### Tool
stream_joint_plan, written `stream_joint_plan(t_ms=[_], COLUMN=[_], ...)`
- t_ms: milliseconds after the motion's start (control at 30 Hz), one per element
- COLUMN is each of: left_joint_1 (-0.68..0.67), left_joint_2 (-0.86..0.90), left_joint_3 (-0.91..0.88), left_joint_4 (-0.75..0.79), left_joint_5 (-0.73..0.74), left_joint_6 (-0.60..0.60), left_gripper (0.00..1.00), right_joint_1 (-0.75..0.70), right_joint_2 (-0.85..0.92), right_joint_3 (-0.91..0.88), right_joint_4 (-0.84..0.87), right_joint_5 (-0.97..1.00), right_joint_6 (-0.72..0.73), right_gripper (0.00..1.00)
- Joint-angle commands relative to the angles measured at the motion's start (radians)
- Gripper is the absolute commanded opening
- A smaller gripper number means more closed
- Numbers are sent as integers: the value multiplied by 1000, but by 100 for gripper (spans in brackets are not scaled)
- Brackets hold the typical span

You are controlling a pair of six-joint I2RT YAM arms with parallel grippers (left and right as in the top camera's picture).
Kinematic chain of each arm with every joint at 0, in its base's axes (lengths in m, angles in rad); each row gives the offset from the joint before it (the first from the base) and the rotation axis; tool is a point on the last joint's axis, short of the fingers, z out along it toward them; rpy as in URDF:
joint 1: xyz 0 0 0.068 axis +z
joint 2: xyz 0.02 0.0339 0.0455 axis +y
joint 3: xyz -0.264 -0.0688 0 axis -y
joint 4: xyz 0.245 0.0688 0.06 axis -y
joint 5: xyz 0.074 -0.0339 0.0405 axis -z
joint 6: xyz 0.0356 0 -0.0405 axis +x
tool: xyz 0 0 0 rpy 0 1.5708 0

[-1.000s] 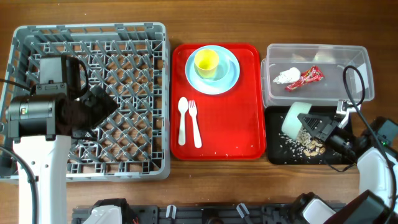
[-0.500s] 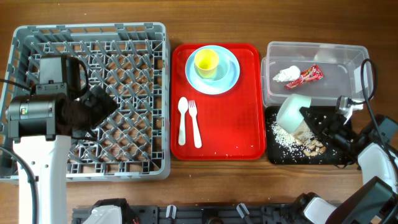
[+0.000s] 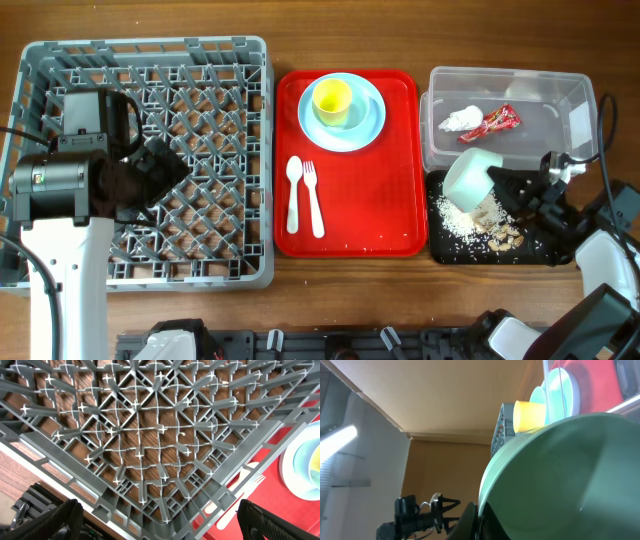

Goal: Sort waste into correct bins and load items into the dishwasher rack
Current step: 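Tip the green bowl over the black tray to dump the rice, then set the empty green bowl back on the red tray, release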

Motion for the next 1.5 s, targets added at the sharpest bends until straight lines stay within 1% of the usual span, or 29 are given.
stream_joint_plan(t_ms=[0, 33, 67, 100, 200, 300, 367, 433, 500, 567, 600, 633, 700, 767, 800, 867, 967, 1067, 1133, 1233, 1267, 1300, 1333, 1367, 1400, 1467], left_joint_1=[6, 6, 6, 6, 6, 6, 6, 6, 6, 6, 6, 6, 6, 6, 6, 6, 6, 6, 6, 6, 6, 6, 6, 6, 6, 6], left_joint_2=[-4, -4, -4, -4, -4, -4, -4, -4, -4, -4, -4, -4, -4, -4, -4, -4, -4, -4, -4, -4, -4, -4, -4, -4, -4, -4], left_joint_3=[-3, -3, -3, -3, -3, -3, -3, -3, -3, -3, -3, -3, -3, -3, -3, -3, -3, -3, -3, -3, -3, -3, -3, -3, -3, -3], left_joint_4=[-1, -1, -1, -1, -1, -1, -1, -1, -1, -1, -1, -1, -1, -1, -1, -1, -1, -1, -1, -1, -1, -1, -1, -1, -1, -1], left_joint_5=[-13, -13, -13, -13, -13, -13, -13, -13, -13, -13, -13, -13, -13, -13, -13, -13, -13, -13, -13, -13, -13, -13, -13, -13, -13, -13], left_joint_6=[1, 1, 1, 1, 1, 1, 1, 1, 1, 1, 1, 1, 1, 1, 1, 1, 1, 1, 1, 1, 1, 1, 1, 1, 1, 1], left_gripper=[100, 100, 100, 100, 100, 100, 100, 100, 100, 100, 100, 100, 100, 100, 100, 100, 100, 100, 100, 100, 100, 100, 100, 100, 100, 100], right_joint_1=[-5, -5, -5, -5, 0, 41, 98, 192, 338, 532, 623, 746, 995, 1173, 1291, 1424, 1508, 1517, 1516, 1516, 1516, 1516, 1516, 1516, 1516, 1516], right_joint_2=[-8, -8, -9, -19, -70, -195, -307, -416, -519, -587, -600, -600, -557, -485, -409, -260, -40, 122, 170, 174, 174, 174, 173, 171, 166, 139], right_joint_3=[-1, -1, -1, 0, 8, 65, 114, 143, 150, 150, 150, 150, 150, 151, 152, 166, 219, 285, 309, 309, 309, 309, 309, 310, 312, 333], right_joint_4=[18, 15, 10, 33, 60, 88, 87, 87, 61, -6, -37, -63, -86, -73, -50, -6, -6, -6, -1, 29, 35, 36, 36, 35, 29, -4], right_joint_5=[-63, -63, -63, -47, 61, 145, 234, 363, 565, 827, 943, 1078, 1343, 1501, 1583, 1666, 1756, 1722, 1690, 1647, 1648, 1647, 1642, 1631, 1627, 1630], right_joint_6=[20, 24, 61, 74, 156, 285, 335, 368, 388, 385, 384, 375, 367, 370, 370, 358, 358, 334, 327, 290, 280, 280, 280, 277, 272, 239], right_gripper=[4, 4, 4, 4, 4, 4, 4, 4, 4, 4, 4, 4, 4, 4, 4, 4, 4, 4, 4, 4, 6, 12, 23, 39, 48, 60])
